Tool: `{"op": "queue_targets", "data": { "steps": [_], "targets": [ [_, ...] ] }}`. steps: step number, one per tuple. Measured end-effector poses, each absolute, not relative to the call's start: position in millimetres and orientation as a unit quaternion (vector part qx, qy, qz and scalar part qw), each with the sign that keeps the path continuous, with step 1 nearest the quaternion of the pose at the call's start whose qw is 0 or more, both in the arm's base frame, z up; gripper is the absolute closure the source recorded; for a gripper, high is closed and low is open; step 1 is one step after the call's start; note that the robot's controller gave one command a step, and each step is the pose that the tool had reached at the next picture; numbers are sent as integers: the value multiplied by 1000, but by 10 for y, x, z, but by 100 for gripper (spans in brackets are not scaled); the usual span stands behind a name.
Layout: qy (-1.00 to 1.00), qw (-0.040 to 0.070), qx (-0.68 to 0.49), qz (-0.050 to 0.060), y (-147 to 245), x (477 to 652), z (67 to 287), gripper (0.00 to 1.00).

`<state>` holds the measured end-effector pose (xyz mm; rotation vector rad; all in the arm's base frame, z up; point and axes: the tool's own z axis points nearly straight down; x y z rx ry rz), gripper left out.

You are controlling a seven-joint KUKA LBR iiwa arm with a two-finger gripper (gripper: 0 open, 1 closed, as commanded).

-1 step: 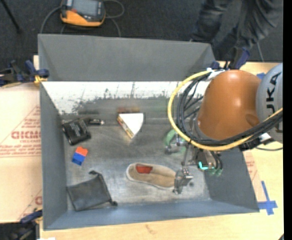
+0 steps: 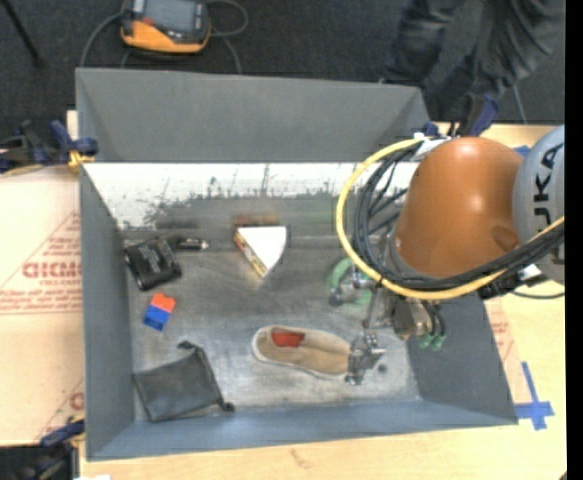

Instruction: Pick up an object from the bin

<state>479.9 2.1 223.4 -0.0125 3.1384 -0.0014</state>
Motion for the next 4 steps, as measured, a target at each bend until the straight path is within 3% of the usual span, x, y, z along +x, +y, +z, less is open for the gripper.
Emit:
{"op": "queue_targets", "data": {
  "steps": [1,2,3,4],
  "targets": [
    [999,4,52,1,-41,4941,1475,0],
    [998,-2,60,0,-125,5153,1437,0],
    [999,4,48,0,23,5426,1390,0],
    [995,3,95,-1,120,5581,728,0]
  ]
}}
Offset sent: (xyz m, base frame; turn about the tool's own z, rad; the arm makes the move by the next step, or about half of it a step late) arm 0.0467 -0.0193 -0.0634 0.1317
